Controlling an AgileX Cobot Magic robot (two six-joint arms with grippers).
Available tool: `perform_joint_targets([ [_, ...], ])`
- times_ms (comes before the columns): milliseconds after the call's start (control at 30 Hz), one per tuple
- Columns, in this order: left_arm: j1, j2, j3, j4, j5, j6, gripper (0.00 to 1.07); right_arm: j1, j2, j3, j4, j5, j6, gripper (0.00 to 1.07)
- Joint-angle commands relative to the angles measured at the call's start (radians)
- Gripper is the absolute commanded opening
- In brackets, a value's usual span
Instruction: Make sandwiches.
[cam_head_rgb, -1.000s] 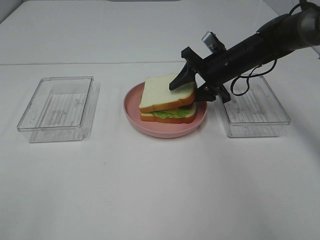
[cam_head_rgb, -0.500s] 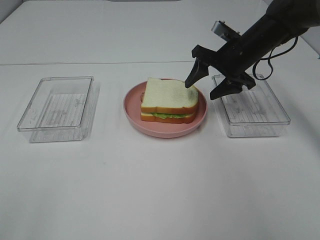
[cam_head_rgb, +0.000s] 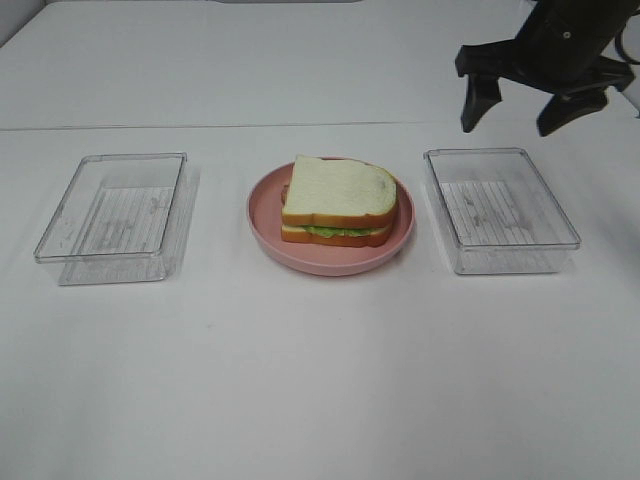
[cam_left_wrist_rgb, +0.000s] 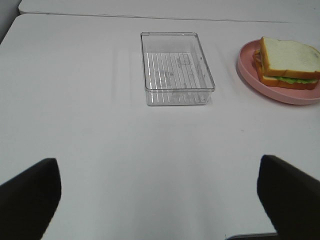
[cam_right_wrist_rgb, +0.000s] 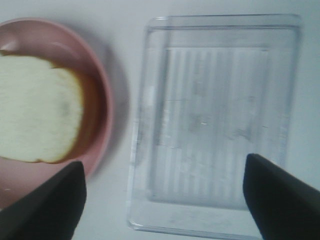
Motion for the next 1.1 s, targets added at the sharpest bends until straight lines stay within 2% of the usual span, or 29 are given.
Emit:
perform_joint_targets([
  [33, 0.004, -0.021, 0.003, -0.011, -0.010, 0.000, 1.02, -0.005, -0.014, -0.006, -0.147, 0.052, 0.105, 0.86],
  [67, 0.004, -0.021, 0.003, -0.011, -0.010, 0.000, 1.02, -0.018, -0.016, -0.006, -0.210, 0.102, 0.132, 0.85],
  [100, 0.004, -0.021, 0.003, -0.011, -0.010, 0.000, 1.02, -0.025, -0.016, -0.006, -0.220, 0.123, 0.129, 0.85],
  [300, 0.004, -0.021, 0.003, -0.011, -0.010, 0.000, 1.02, -0.052, -0.021, -0.006, -0.227, 0.203, 0.093, 0.85],
  [467, 0.004, -0.021, 0.003, -0.011, -0.010, 0.000, 1.02, -0.049, -0.082, 0.045, -0.209, 0.258, 0.090, 0.85],
  [533, 0.004, -0.021, 0.003, -0.011, -0.010, 0.000, 1.02, -0.049, -0.177, 0.153, -0.194, 0.246, 0.090, 0.85],
  [567, 0.004, -0.021, 0.003, -0.011, -0.010, 0.000, 1.02, -0.049, -0.177, 0.153, -0.194, 0.246, 0.090, 0.85],
  [600, 0.004, -0.021, 0.003, -0.011, -0.010, 0.000, 1.02, -0.049, -0.262, 0.243, -0.175, 0.228, 0.090, 0.85],
  [633, 0.004, -0.021, 0.003, -0.011, -0.010, 0.000, 1.02, -0.049, -0.262, 0.243, -0.175, 0.228, 0.090, 0.85],
  [667, 0.004, -0.021, 0.003, -0.011, -0.010, 0.000, 1.02, -0.049, -0.377, 0.350, -0.157, 0.209, 0.088, 0.85],
  [700, 0.004, -0.021, 0.003, -0.011, -0.010, 0.000, 1.02, -0.048, -0.438, 0.404, -0.151, 0.198, 0.085, 0.85],
  [733, 0.004, -0.021, 0.003, -0.011, -0.010, 0.000, 1.02, -0.048, -0.438, 0.404, -0.151, 0.198, 0.085, 0.85],
  [767, 0.004, -0.021, 0.003, -0.011, -0.010, 0.000, 1.02, -0.048, -0.556, 0.493, -0.139, 0.183, 0.085, 0.85],
  [800, 0.004, -0.021, 0.003, -0.011, -0.010, 0.000, 1.02, -0.048, -0.623, 0.540, -0.135, 0.178, 0.084, 0.85],
  [833, 0.004, -0.021, 0.003, -0.011, -0.010, 0.000, 1.02, -0.048, -0.623, 0.540, -0.135, 0.178, 0.084, 0.85],
  [900, 0.004, -0.021, 0.003, -0.011, -0.010, 0.000, 1.02, -0.048, -0.874, 0.694, -0.126, 0.178, 0.072, 0.85],
  [933, 0.004, -0.021, 0.003, -0.011, -0.010, 0.000, 1.02, -0.048, -0.874, 0.694, -0.126, 0.178, 0.072, 0.85],
  [1000, 0.004, -0.021, 0.003, -0.011, -0.010, 0.000, 1.02, -0.048, -1.047, 0.783, -0.112, 0.178, 0.066, 0.85],
  [1033, 0.004, -0.021, 0.003, -0.011, -0.010, 0.000, 1.02, -0.048, -1.047, 0.783, -0.112, 0.178, 0.066, 0.85],
  [1067, 0.004, -0.021, 0.003, -0.011, -0.010, 0.000, 1.02, -0.048, -1.150, 0.830, -0.107, 0.178, 0.058, 0.85],
  [1100, 0.004, -0.021, 0.003, -0.011, -0.010, 0.000, 1.02, -0.048, -1.150, 0.830, -0.107, 0.178, 0.058, 0.85],
])
